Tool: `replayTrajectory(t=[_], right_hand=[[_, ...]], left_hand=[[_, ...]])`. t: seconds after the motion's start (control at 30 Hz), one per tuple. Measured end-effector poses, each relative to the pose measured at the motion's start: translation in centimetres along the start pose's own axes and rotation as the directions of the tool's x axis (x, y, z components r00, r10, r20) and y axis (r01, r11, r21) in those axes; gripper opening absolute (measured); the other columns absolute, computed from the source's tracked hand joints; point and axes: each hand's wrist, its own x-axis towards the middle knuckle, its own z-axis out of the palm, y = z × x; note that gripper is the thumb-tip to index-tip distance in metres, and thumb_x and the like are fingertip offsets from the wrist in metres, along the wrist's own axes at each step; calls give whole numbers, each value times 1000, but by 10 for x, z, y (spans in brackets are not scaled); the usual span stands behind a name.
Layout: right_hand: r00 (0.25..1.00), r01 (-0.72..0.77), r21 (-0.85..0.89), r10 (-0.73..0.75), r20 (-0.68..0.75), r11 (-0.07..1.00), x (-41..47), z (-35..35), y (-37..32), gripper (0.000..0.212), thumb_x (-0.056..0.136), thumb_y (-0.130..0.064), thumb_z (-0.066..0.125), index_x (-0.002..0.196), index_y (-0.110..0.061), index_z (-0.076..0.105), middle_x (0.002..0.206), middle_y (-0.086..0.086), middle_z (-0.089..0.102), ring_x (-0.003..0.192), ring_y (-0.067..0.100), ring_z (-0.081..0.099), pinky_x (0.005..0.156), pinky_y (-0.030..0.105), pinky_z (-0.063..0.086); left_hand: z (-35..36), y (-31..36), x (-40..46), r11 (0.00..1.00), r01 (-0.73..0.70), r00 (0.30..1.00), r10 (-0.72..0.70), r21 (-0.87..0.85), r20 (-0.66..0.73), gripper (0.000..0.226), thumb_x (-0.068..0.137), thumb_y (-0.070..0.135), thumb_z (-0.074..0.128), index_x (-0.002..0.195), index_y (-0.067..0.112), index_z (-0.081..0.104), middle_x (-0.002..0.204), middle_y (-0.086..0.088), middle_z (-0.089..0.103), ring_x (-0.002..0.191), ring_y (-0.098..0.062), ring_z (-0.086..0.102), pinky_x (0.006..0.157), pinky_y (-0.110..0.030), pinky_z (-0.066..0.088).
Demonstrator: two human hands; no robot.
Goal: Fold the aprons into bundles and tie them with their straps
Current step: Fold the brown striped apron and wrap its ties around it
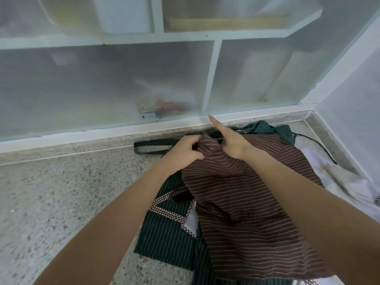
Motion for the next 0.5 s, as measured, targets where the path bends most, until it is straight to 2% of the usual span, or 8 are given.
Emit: replayTrajectory(t=[0.03, 0.1, 0.13, 0.17, 0.27, 0.33, 0.4, 0.5], right_hand=[[997, -27, -37, 30, 65, 999, -2, -3, 0, 75, 87, 5, 53, 147, -30, 26, 135, 10, 51, 117, 28, 53, 96, 33, 42], [993, -82, -97, 89, 75, 992, -11, -8, 4, 36, 88, -3, 61, 121, -16, 60, 111, 10, 65, 109, 27, 59, 91, 28, 42], [994, -108, -95, 111, 22, 990, -20, -12, 7, 18, 89, -7, 61, 105, -13, 66, 103, 9, 66, 105, 28, 60, 90, 27, 41], [990, -135, -69, 131, -56, 988, -32, -17, 11, 8, 90, -10, 61, 94, -14, 66, 98, 8, 65, 102, 28, 60, 89, 27, 42], [921, -177, 44, 182, -343, 983, -67, -37, 23, 7, 89, -16, 63, 85, -18, 58, 98, 9, 68, 97, 27, 62, 91, 34, 47], [853, -170, 129, 211, -477, 977, -93, -53, 28, 12, 87, -16, 65, 83, -16, 54, 90, 7, 65, 86, 24, 59, 78, 28, 44], [820, -102, 160, 174, -546, 982, -120, -68, 32, 16, 85, -10, 66, 80, -11, 51, 83, 7, 59, 81, 25, 54, 66, 26, 32], [834, 4, 209, 112, -541, 978, -157, -83, 31, 20, 80, -1, 62, 75, -10, 46, 92, 14, 56, 90, 27, 51, 68, 28, 28]], left_hand=[[-1, 5, -3, 998, 22, 1000, -23, -56, -19, 34, 81, -11, 58, 96, 19, 64, 94, -1, 68, 89, -16, 64, 84, -30, 51], [-3, 15, -8, 975, 84, 996, -91, -207, -21, 29, 81, -10, 55, 89, 16, 64, 86, -6, 67, 80, -20, 64, 79, -35, 51], [-4, 20, -9, 967, 100, 994, -108, -235, -17, 25, 83, -6, 55, 89, 16, 64, 86, -6, 67, 79, -21, 64, 78, -35, 51], [-5, 25, -11, 976, 98, 994, -105, -192, -30, 20, 84, -1, 57, 91, 17, 63, 89, -5, 68, 81, -19, 64, 78, -32, 52], [-9, 32, -13, 985, 62, 981, -29, 164, -194, 22, 83, 14, 68, 101, 21, 57, 104, 1, 61, 92, -14, 59, 82, -27, 46], [-12, 42, -20, 944, 52, 956, 48, 325, -290, 24, 81, 21, 71, 101, 18, 57, 102, 4, 57, 92, -11, 53, 83, -25, 39], [-14, 56, -28, 901, 25, 940, 126, 434, -318, 24, 81, 28, 71, 95, 11, 63, 97, 0, 63, 87, -15, 58, 81, -27, 43], [-10, 82, -42, 854, -40, 918, 236, 518, -319, 30, 81, 37, 68, 90, 8, 66, 93, -5, 63, 87, -19, 58, 81, -31, 43]])
